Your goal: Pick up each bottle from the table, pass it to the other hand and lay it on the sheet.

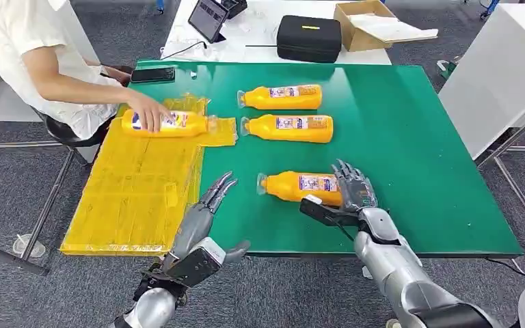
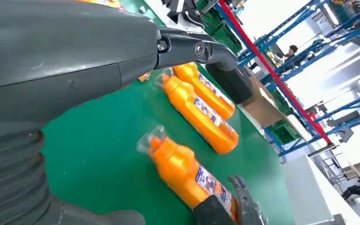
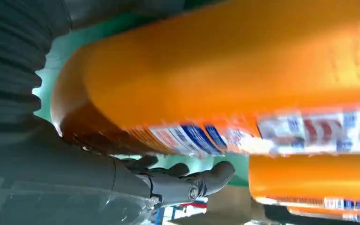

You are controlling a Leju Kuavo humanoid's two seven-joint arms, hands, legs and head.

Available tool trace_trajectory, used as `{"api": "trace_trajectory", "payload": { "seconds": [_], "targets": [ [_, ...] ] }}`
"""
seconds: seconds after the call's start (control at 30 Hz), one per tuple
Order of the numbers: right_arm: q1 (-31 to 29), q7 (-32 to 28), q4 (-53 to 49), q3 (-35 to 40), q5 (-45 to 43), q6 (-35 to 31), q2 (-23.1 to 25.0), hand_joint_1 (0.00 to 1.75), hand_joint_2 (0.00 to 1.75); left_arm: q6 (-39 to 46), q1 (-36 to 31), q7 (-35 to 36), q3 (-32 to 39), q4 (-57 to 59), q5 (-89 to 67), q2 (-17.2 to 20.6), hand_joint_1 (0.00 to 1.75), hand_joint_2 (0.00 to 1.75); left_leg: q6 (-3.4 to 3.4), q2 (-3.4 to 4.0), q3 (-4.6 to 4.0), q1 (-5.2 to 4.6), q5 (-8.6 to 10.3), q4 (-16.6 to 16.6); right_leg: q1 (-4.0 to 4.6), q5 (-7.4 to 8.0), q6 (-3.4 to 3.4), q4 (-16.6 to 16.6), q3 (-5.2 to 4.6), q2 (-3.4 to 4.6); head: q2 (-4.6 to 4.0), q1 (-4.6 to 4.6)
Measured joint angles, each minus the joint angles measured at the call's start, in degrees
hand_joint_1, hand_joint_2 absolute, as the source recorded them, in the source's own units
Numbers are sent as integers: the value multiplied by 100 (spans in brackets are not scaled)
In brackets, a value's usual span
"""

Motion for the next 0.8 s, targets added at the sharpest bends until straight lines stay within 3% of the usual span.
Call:
{"api": "trace_trajectory", "payload": {
  "seconds": [0.43,0.57,0.7,0.8],
  "targets": [
    [-409,108,251,94,101,1083,-70,175,175,48,-111,-83,0,76,124,-35,0,175,-2,-1,6,2,8,0,2,8,2,0,5,0,0,2],
    [-445,-527,260,64,-367,1397,-105,175,175,-7,-128,-174,-2,111,209,-37,0,175,-2,0,6,2,6,0,2,7,2,0,4,0,0,2],
    [-300,-2065,205,-396,-1991,2236,-96,175,175,-107,-110,-378,11,125,748,-61,0,175,-9,7,21,3,-9,0,4,8,1,-1,20,14,0,4],
    [78,-2500,-124,-765,-2875,2258,61,175,175,-328,62,-146,184,125,1785,-289,0,175,-10,6,21,5,-11,0,5,6,-1,0,17,13,0,2]
  ]
}}
